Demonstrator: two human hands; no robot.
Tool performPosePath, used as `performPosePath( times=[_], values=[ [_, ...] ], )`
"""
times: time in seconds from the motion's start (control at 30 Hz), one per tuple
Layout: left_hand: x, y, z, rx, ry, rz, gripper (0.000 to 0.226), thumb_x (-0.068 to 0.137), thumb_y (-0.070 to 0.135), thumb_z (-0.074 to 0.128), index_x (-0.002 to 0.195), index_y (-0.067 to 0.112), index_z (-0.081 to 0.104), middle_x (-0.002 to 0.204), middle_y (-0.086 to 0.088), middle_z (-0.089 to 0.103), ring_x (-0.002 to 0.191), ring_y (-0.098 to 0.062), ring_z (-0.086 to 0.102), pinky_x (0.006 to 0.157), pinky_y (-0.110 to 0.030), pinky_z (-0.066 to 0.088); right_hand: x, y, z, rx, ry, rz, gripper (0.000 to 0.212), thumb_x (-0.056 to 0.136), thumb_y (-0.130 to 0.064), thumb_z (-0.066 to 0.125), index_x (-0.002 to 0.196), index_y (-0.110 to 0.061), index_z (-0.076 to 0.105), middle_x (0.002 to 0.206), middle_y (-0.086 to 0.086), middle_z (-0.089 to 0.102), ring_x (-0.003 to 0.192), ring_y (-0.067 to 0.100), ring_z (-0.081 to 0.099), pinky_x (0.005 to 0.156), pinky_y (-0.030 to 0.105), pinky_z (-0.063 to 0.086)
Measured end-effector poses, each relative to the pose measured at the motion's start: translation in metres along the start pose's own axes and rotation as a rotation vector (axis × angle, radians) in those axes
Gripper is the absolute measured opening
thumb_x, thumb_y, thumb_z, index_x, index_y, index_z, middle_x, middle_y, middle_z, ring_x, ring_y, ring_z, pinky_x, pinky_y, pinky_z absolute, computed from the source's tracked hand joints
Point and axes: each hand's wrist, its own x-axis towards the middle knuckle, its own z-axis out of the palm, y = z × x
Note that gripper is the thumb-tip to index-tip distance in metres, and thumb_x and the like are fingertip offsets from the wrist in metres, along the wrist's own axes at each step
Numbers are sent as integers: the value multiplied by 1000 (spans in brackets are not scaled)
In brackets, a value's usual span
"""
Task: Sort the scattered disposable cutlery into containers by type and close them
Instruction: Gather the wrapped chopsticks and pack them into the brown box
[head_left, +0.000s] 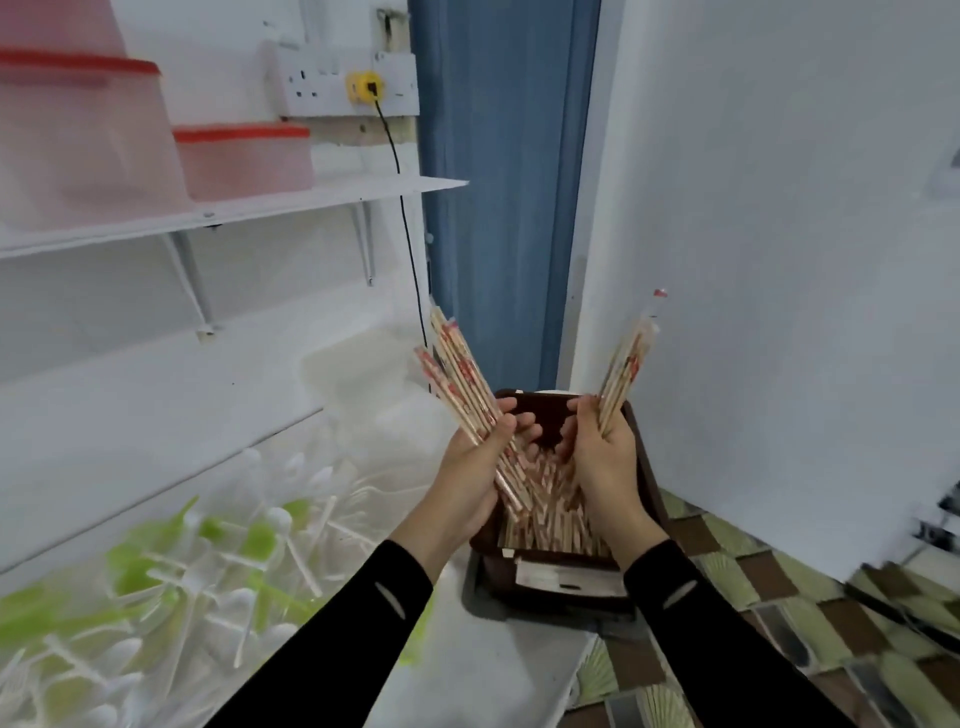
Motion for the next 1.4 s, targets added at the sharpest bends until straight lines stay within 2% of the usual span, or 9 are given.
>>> performPosePath(
  times=[0.23,0.37,0.5,0.63,0.77,1.0,1.1,1.23,1.4],
  values=[
    [37,-49,12,389,-90,-140,15,101,13,52,113,14,59,103,-10,71,92,-17,68,92,-30,54,28,59,-32,-421,-108,258,25,101,-22,48,87,-15,68,82,8,68,70,20,61,68,35,53],
    [52,-72,-1,741,-111,-159,19,93,13,64,110,21,67,116,-8,69,109,-22,64,100,-35,49,40,72,-36,-588,-160,325,32,91,-27,62,118,-9,62,111,11,68,99,26,64,79,31,50],
    [65,-93,-10,1215,-233,-184,49,92,17,59,140,15,49,139,-10,52,130,-26,47,109,-30,36,40,86,-27,-776,-305,363,53,90,-34,63,135,-10,49,131,4,58,123,25,55,91,22,41],
    [63,-91,-12,1264,-137,-197,81,85,16,71,150,6,24,144,-13,42,134,-30,43,100,-24,34,39,93,-28,-892,-280,381,53,89,-33,60,135,-12,47,132,14,58,120,33,57,96,31,45],
    [65,-92,-12,1299,-49,-182,101,78,19,76,153,7,10,155,-17,25,141,-32,31,115,-36,29,34,84,-31,-1057,-294,327,44,92,-21,57,133,-9,47,131,19,54,118,36,57,97,37,49],
    [64,-87,-8,1250,-69,-203,105,87,-1,58,152,19,-21,163,-11,-8,150,-30,2,122,-39,10,29,76,-28,-1228,-351,264,39,97,-16,50,135,-8,43,137,20,39,116,39,55,94,41,47],
    [62,-95,-11,1373,-93,-216,102,89,22,66,155,22,-11,162,-10,-7,148,-35,5,121,-40,10,26,75,-25,-1258,-415,321,45,98,-11,47,141,-10,36,146,21,29,122,40,52,98,44,46],
    [61,-98,-19,1527,-219,-239,63,90,7,63,145,20,34,160,-12,0,143,-32,28,114,-29,28,25,76,-24,-1253,-325,284,44,98,-9,43,141,-7,33,142,22,34,120,39,53,96,41,46],
    [59,-96,-16,1625,-152,-243,69,92,-3,46,153,11,18,156,-23,10,135,-40,36,112,-37,30,25,75,-27,-1273,-344,307,45,97,-19,53,139,-7,39,145,18,32,121,36,53,92,40,47]
  ],
)
